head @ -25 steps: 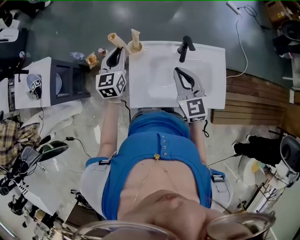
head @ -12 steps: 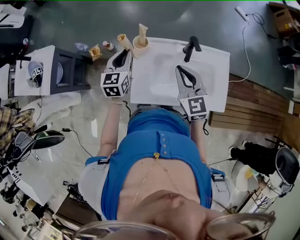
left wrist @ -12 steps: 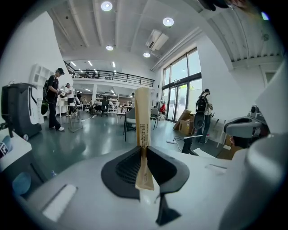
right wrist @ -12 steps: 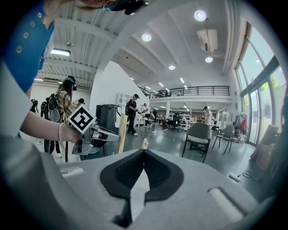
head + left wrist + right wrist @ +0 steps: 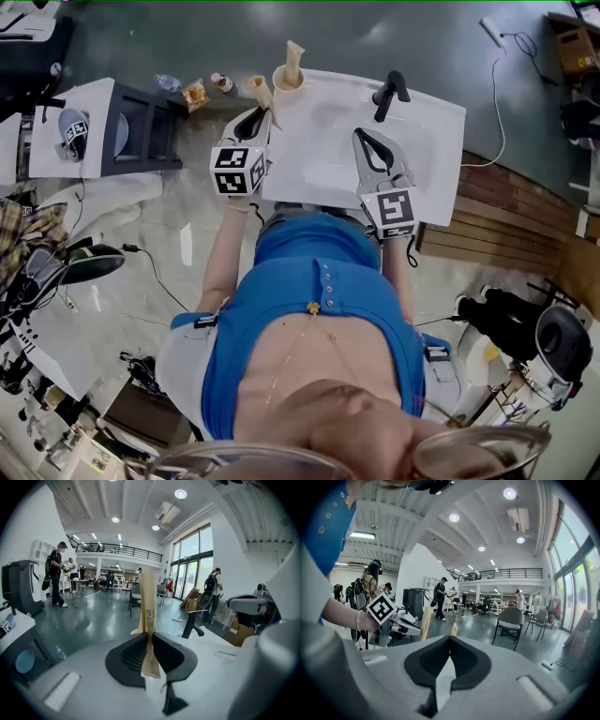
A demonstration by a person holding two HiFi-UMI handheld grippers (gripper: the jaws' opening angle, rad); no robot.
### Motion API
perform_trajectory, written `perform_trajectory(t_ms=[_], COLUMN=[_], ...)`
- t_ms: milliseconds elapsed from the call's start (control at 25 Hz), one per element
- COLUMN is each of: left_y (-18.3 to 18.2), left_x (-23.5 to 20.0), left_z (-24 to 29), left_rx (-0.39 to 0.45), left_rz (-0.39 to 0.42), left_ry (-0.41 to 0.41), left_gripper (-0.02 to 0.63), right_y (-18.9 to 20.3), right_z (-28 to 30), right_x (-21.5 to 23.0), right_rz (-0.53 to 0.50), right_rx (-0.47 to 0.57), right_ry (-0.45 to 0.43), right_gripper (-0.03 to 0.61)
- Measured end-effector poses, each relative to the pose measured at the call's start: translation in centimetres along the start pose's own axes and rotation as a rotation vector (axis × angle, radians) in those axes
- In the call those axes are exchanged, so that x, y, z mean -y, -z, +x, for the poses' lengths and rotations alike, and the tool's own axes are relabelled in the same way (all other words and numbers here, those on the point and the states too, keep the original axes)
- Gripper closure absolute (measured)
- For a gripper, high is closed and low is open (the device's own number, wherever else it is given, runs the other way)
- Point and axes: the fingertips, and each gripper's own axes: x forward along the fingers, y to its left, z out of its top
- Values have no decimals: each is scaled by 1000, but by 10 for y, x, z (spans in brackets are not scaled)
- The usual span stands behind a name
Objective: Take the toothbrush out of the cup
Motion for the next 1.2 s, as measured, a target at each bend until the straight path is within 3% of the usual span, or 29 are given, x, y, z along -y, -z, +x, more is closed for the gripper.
perform_trajectory(t_ms=[1200], left_y=[111], left_x=[15], left_z=[-1], left_rx=[-345], left_rz=[-90], left_ry=[49], left_gripper=[566], right_y=[11], right_z=[7], right_x=[1], right_rz=[10], right_rx=[-21], right_ry=[-4], right_gripper=[577])
